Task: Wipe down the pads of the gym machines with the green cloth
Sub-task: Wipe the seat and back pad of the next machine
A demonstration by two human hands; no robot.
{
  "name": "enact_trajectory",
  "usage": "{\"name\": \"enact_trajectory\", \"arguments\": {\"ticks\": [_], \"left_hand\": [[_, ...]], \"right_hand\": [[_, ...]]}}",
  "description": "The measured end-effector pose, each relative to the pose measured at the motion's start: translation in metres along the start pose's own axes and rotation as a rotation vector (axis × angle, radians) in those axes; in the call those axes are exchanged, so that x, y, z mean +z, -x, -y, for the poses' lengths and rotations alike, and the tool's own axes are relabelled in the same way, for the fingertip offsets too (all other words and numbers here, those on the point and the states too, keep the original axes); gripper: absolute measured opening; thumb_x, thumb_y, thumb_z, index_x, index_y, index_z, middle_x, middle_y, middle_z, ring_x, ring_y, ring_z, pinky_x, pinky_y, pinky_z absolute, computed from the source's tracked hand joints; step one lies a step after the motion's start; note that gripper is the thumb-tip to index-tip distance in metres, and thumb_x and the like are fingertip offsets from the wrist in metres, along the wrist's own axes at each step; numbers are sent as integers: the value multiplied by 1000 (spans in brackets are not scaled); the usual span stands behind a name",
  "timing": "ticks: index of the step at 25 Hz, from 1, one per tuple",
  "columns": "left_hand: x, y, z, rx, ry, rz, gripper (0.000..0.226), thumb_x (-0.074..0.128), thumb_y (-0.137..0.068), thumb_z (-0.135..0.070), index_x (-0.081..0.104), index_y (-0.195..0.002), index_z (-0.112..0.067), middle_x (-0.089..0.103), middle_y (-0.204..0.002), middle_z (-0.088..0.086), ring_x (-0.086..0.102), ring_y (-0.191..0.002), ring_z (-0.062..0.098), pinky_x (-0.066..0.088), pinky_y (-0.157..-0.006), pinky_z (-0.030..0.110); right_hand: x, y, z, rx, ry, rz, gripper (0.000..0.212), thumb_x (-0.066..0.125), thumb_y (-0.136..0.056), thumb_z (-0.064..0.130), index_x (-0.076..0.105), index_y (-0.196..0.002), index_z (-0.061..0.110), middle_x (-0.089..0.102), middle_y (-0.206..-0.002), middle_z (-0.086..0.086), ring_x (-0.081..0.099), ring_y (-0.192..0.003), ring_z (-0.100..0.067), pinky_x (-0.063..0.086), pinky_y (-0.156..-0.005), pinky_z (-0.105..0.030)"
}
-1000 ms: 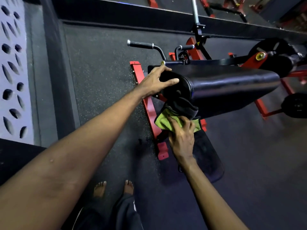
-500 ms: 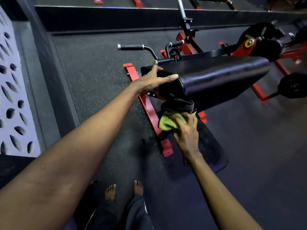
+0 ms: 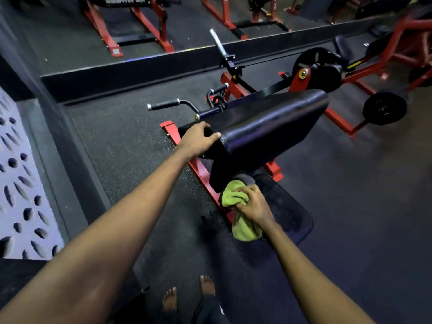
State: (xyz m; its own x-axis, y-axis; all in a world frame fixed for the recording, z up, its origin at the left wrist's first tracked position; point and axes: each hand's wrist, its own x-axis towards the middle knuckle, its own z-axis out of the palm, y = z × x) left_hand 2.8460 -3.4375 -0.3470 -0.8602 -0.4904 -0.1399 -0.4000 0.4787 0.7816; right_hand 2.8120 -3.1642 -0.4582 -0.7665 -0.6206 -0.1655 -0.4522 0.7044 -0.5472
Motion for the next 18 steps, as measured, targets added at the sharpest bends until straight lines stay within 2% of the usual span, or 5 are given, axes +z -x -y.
{"name": "enact_trajectory", "arguments": {"ticks": [3,7,9,12,18], "left_hand": [[6,14,-35,180,-5,-93,39,65,-93,-25,62,-128,-9,63,-132,10,57,-123,25,39,-104,28],[6,27,-82,275,-14,19,34,63,-93,-21,66,-127,-16,66,-126,-4,58,-116,10,34,-93,11],[4,29,-111,292,-15,62,34,64,-93,-23,66,-127,-19,66,-121,-9,58,-112,5,39,-95,15],[11,28,-159,342,26,120,39,63,-91,-30,65,-129,-25,68,-128,-4,62,-119,11,44,-107,30],[50,46,-249,495,-58,228,46,61,-92,-28,58,-138,-25,62,-136,-1,57,-126,17,41,-108,31]], "right_hand": [[-52,-5,14,113,-174,30,34,87,-74,18,75,-105,26,70,-97,7,63,-92,-9,45,-83,-23],[-128,2,23,143,-281,4,27,92,-73,31,71,-89,36,76,-91,11,71,-89,-8,57,-87,-31],[-169,14,28,149,-301,-83,25,92,-74,31,71,-87,37,76,-88,11,70,-85,-6,57,-85,-30],[-229,33,24,188,-305,-246,24,90,-74,31,71,-85,42,76,-88,11,69,-86,-7,53,-80,-27],[-328,86,-6,325,-198,-469,34,86,-80,25,74,-111,21,68,-94,2,61,-90,-14,39,-73,-22]]}}
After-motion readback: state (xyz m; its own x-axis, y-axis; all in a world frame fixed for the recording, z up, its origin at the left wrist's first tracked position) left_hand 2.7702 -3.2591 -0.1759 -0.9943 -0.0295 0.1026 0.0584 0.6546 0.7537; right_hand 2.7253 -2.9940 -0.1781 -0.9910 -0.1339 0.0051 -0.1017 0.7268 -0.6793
